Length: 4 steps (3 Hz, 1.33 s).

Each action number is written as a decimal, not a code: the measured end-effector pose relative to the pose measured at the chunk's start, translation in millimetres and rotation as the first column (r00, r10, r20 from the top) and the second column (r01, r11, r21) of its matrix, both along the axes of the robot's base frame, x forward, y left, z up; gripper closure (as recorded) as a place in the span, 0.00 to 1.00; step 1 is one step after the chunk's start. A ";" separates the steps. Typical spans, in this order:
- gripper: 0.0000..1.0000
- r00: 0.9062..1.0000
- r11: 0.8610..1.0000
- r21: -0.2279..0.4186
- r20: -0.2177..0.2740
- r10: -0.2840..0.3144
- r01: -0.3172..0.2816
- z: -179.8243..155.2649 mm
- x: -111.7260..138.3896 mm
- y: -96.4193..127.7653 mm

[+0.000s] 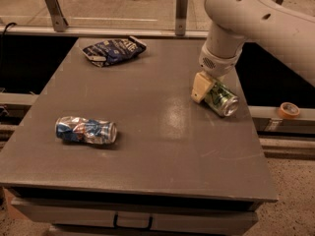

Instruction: Place green can upright

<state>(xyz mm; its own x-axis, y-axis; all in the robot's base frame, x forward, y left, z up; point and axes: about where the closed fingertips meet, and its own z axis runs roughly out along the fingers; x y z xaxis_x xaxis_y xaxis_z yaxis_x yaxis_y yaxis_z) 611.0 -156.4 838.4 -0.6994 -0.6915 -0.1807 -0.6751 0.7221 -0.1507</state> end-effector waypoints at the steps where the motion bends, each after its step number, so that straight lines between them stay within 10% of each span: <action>1: 0.64 1.000 1.000 0.001 -0.007 -0.016 0.016 -3.3 -1.0 -0.8; 2: 0.87 0.998 0.998 0.025 0.001 0.063 -0.064 6.8 -0.5 17.6; 3: 1.00 0.976 0.973 0.079 0.027 0.216 -0.218 31.4 -2.1 53.8; 4: 1.00 0.916 0.900 0.171 0.074 0.394 -0.401 64.1 -7.5 93.0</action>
Offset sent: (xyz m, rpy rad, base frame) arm -0.0011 0.0525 0.0302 0.0718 -0.0182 0.2162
